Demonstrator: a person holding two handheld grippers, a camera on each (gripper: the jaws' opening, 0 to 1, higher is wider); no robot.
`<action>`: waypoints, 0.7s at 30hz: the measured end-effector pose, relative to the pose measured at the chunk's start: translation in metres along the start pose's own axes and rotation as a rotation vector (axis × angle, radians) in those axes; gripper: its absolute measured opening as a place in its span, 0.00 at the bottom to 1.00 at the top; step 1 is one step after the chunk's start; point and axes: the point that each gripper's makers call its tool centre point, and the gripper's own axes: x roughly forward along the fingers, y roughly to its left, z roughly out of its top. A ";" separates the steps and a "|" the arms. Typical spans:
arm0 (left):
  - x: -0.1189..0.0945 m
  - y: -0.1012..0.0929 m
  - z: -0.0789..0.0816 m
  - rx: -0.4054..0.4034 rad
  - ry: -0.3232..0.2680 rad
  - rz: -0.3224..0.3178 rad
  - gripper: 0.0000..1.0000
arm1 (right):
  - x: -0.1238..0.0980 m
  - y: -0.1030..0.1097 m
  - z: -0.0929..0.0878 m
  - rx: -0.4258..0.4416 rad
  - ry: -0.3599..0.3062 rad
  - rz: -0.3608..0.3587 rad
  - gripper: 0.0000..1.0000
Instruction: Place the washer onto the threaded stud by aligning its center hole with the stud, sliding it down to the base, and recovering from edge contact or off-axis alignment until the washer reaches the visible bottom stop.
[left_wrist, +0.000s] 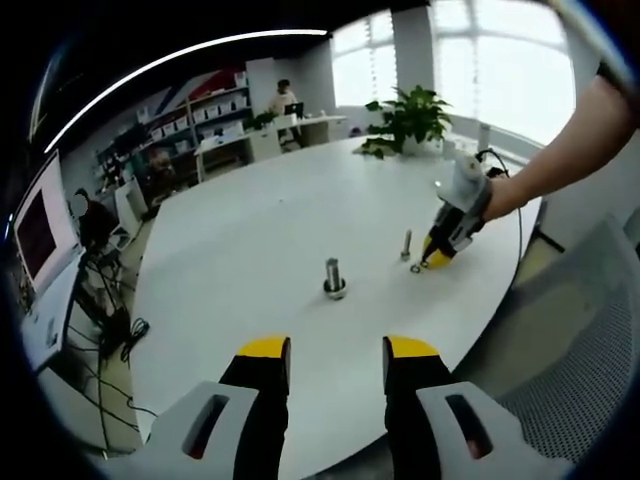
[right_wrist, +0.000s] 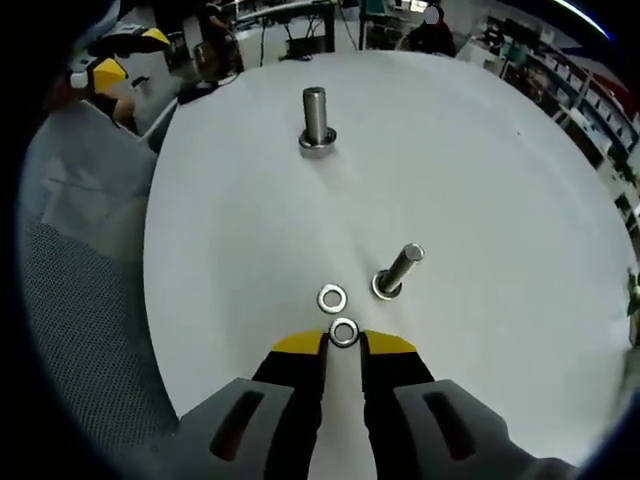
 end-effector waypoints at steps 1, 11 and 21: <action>0.000 0.000 0.000 0.000 0.000 0.000 0.35 | 0.000 -0.001 -0.001 -0.001 0.019 0.000 0.16; 0.000 0.001 -0.001 -0.006 0.004 0.000 0.35 | 0.002 0.000 -0.001 -0.059 0.234 0.024 0.17; 0.000 0.002 -0.001 -0.007 0.006 0.004 0.35 | 0.006 0.005 -0.001 -0.198 0.426 -0.007 0.15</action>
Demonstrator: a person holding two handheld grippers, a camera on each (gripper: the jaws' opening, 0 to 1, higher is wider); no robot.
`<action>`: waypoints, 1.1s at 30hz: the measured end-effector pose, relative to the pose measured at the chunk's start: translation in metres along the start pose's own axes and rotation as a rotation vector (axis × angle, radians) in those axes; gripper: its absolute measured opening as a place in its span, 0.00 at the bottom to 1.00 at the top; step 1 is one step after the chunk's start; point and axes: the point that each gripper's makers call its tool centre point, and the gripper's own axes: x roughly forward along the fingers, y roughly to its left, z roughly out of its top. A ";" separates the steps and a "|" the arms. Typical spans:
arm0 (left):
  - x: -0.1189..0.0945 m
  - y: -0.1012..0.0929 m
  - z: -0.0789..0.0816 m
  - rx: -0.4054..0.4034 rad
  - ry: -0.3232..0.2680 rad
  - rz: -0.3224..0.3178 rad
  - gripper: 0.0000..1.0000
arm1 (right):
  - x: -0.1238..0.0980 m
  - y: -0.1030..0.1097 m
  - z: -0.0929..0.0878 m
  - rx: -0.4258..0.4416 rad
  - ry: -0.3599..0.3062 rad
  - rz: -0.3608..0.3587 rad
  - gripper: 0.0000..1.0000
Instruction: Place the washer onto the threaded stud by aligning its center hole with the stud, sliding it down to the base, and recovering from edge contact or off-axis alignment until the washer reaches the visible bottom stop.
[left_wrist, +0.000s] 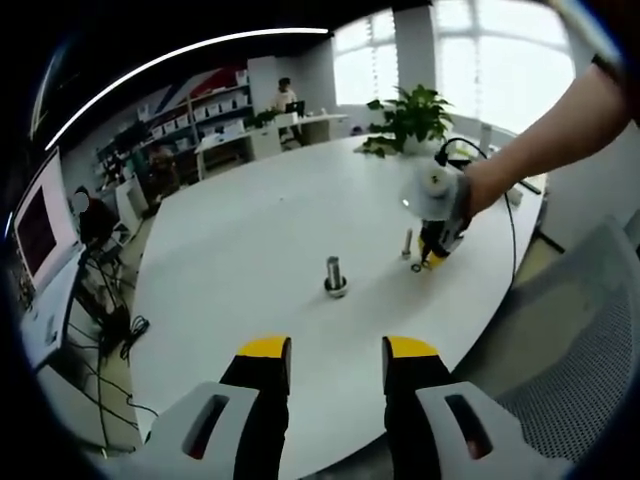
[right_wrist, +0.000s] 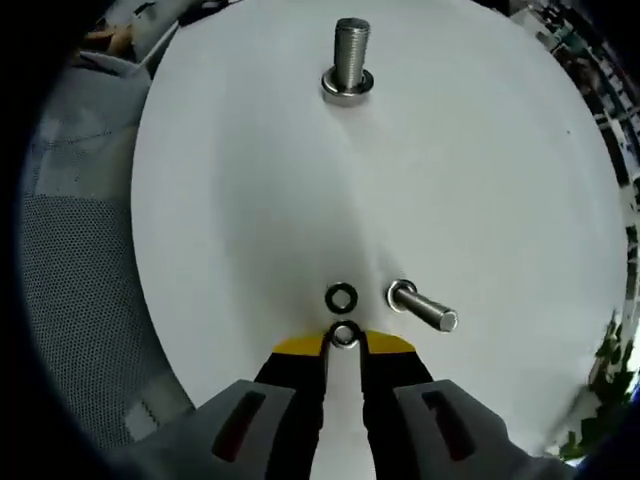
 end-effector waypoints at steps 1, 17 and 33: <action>0.000 0.000 0.000 -0.001 0.000 0.001 0.35 | 0.000 0.001 0.001 -0.038 0.014 -0.009 0.15; -0.001 0.001 0.001 0.002 -0.004 0.007 0.34 | -0.001 0.000 -0.001 0.063 -0.046 -0.012 0.14; -0.002 0.004 0.003 -0.013 -0.016 0.016 0.34 | -0.001 -0.002 -0.001 0.110 -0.080 0.000 0.14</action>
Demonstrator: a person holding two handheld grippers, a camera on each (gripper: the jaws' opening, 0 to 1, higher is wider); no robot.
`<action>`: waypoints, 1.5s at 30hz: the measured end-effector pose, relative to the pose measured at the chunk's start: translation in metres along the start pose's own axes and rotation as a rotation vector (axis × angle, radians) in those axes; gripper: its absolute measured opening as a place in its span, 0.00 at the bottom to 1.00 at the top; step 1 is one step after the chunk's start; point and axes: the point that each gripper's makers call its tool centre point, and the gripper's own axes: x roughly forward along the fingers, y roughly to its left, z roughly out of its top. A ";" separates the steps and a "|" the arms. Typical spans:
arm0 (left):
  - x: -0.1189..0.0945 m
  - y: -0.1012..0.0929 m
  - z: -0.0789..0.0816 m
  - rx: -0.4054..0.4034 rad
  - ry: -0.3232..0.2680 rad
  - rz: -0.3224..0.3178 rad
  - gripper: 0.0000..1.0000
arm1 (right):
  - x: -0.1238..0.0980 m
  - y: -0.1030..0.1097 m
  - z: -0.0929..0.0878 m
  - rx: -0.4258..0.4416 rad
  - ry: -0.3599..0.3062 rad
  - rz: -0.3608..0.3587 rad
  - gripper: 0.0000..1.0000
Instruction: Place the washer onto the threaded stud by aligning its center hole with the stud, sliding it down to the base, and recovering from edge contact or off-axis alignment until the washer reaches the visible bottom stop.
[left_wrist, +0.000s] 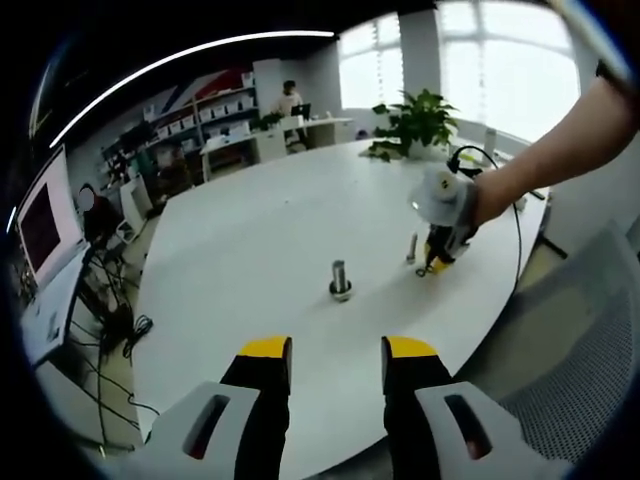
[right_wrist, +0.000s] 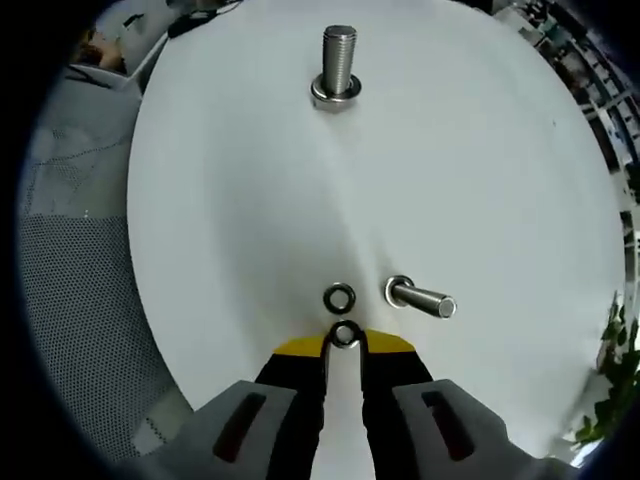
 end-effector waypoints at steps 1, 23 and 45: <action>0.000 -0.001 0.001 0.006 -0.001 0.000 0.34 | 0.000 0.000 0.000 0.005 -0.003 0.003 0.14; -0.001 0.001 0.002 -0.002 -0.012 0.005 0.34 | 0.000 0.001 0.000 0.001 0.011 -0.006 0.14; -0.001 0.001 0.002 -0.007 -0.014 0.000 0.34 | 0.001 0.001 0.000 0.015 0.002 -0.008 0.14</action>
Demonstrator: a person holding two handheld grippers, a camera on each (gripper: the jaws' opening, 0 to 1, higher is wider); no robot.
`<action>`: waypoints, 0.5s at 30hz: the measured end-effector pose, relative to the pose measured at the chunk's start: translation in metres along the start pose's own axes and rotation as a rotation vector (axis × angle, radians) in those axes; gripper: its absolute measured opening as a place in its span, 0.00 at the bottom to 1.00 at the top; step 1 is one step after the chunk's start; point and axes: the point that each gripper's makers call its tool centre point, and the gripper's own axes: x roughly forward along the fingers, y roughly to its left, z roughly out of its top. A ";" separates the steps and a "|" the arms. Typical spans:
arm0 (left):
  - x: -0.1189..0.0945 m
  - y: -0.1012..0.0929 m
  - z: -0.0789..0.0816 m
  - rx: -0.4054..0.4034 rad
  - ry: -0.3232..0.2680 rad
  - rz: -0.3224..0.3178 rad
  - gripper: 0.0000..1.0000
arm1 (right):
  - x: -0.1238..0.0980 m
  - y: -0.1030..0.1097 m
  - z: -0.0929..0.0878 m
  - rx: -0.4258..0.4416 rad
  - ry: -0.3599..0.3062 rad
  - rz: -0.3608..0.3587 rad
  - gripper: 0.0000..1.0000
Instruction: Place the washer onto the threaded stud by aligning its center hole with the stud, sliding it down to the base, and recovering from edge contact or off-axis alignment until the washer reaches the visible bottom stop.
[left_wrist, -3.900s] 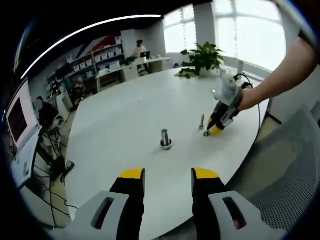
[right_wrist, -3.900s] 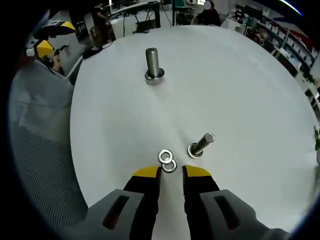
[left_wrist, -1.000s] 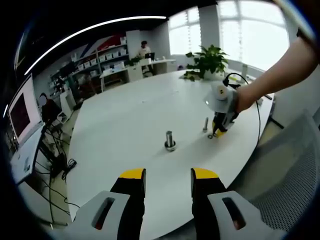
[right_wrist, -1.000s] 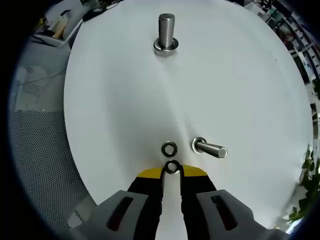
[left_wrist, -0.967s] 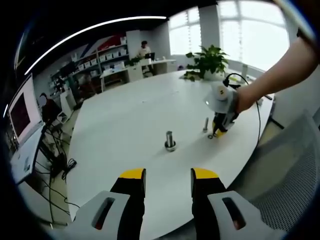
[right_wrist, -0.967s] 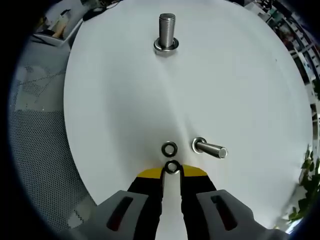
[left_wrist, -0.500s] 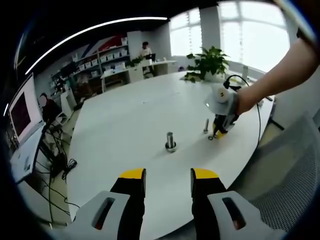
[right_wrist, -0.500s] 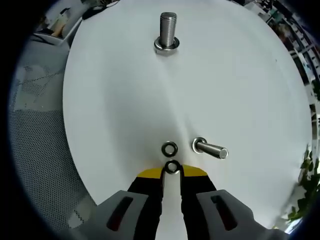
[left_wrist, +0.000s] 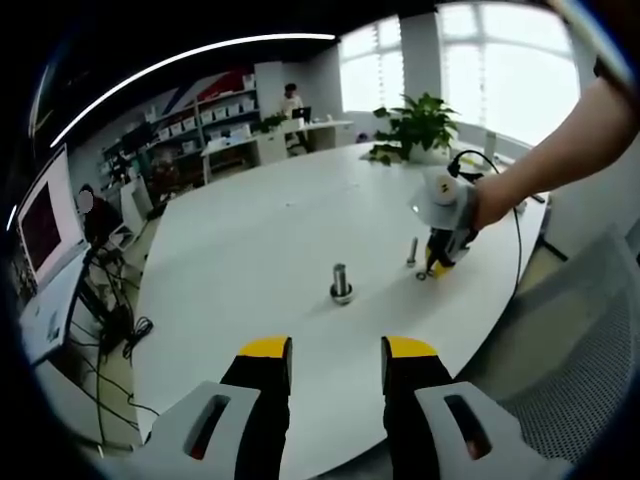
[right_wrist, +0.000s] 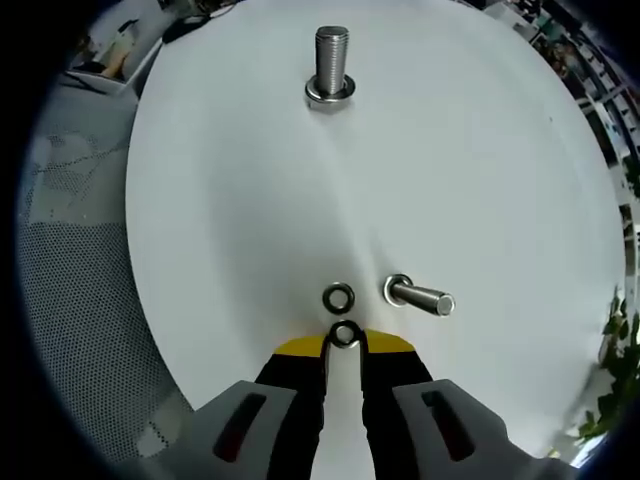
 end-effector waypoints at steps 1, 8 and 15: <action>0.000 0.000 0.000 0.000 0.000 -0.001 0.34 | 0.000 0.000 0.000 -0.001 0.000 -0.001 0.14; 0.000 0.000 0.000 -0.002 -0.001 -0.002 0.34 | 0.000 -0.001 -0.001 0.013 -0.021 -0.005 0.14; 0.000 -0.001 0.000 0.000 0.001 -0.004 0.34 | -0.002 -0.001 -0.002 0.018 -0.048 0.000 0.14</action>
